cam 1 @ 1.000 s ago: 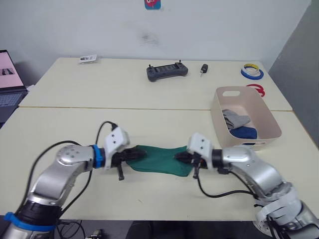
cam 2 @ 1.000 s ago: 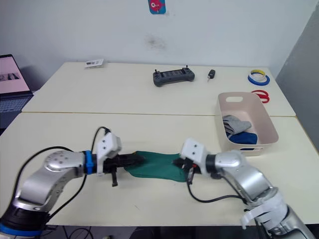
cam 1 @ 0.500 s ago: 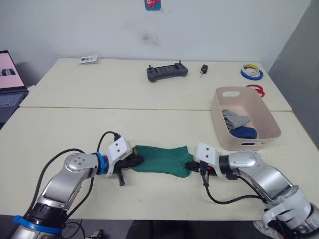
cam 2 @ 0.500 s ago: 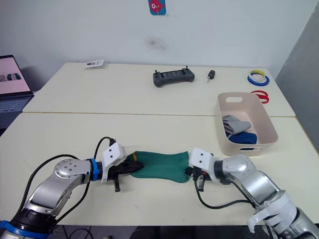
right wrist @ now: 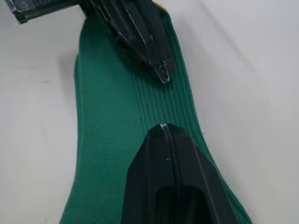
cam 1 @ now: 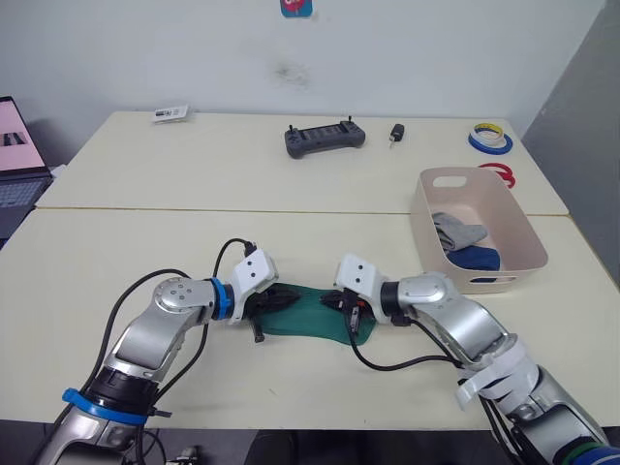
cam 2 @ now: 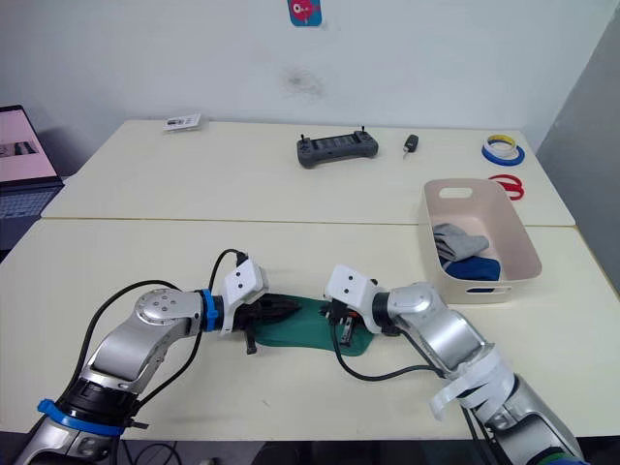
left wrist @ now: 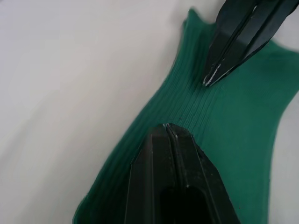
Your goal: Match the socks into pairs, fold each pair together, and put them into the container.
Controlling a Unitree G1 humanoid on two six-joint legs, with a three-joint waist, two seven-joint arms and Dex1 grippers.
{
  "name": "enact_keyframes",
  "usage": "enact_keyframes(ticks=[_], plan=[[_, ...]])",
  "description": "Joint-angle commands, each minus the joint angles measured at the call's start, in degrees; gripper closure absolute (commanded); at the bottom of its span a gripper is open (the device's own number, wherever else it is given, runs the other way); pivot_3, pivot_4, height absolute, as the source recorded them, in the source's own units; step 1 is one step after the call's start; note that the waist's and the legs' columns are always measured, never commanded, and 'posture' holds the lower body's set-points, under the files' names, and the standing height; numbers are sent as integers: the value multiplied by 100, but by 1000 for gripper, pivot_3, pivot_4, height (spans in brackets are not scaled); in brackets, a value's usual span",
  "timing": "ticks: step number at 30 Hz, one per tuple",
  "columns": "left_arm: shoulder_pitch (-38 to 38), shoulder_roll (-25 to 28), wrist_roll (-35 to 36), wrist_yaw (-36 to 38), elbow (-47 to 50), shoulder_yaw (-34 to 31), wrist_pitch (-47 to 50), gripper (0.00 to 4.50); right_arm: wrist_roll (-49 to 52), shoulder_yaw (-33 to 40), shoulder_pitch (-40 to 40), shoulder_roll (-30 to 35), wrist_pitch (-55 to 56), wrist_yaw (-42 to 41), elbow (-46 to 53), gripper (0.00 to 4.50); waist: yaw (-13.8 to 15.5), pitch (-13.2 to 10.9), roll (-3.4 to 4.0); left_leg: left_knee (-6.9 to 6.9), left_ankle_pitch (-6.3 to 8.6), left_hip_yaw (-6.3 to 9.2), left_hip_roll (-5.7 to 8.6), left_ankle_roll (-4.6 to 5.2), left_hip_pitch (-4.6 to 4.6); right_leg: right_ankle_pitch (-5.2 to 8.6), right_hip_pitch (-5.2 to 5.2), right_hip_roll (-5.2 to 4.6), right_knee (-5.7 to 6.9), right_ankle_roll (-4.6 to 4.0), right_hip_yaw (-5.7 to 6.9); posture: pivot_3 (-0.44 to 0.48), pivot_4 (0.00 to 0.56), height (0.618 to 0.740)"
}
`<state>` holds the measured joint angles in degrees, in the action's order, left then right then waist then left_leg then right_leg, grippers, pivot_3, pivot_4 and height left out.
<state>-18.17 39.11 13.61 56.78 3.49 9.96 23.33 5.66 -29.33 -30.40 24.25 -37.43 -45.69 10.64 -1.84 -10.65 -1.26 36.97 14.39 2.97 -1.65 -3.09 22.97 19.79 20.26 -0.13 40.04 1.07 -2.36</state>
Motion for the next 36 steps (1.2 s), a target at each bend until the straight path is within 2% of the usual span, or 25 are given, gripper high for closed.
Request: enact_keyframes(ticks=[1,9,14,19,25,27,34,36], plan=[[13,79,-206,-60,-163,-53,-229,4500,-123,110,-15,217,55,-73,21,4473,5,0,0,0,0,0,1,0,0,0,-1,-1,0,0,0,0,150,740],[316,261,-183,-54,-112,-289,-408,4500,158,704,357,1156,73,-581,270,4473,4,1,0,0,1,3,0,1,-8,0,-9,-4,0,0,-2,0,150,740],[229,185,500,247,594,-700,-441,4500,596,1067,389,1090,206,-760,812,4473,-14,-1,0,0,1,3,-3,1,-4,0,-5,-1,2,0,-4,0,150,740],[131,168,361,419,807,-345,-499,4500,490,713,285,719,90,-609,947,4473,-5,0,0,0,0,6,-1,0,-3,0,-9,-2,1,0,-3,0,150,740],[314,76,-119,362,161,45,-793,4500,26,173,391,625,186,-523,531,4473,1,0,0,1,0,4,1,0,-3,0,-6,-1,1,0,-2,0,150,740],[342,138,-353,365,-39,120,-1090,4500,-3,257,442,793,155,-582,481,4473,3,0,0,1,0,3,2,1,-3,0,-6,-1,1,0,-1,0,150,740],[477,29,-290,296,-159,43,-1089,4500,153,724,720,1493,280,-886,602,4473,8,1,0,1,1,3,3,1,-6,0,-12,-4,-3,0,-2,0,150,740],[539,27,-281,290,-131,51,-1087,4500,673,1251,883,1423,-144,-856,865,4473,9,1,0,0,1,6,1,1,-6,0,-14,-4,-3,0,-3,0,150,740]])
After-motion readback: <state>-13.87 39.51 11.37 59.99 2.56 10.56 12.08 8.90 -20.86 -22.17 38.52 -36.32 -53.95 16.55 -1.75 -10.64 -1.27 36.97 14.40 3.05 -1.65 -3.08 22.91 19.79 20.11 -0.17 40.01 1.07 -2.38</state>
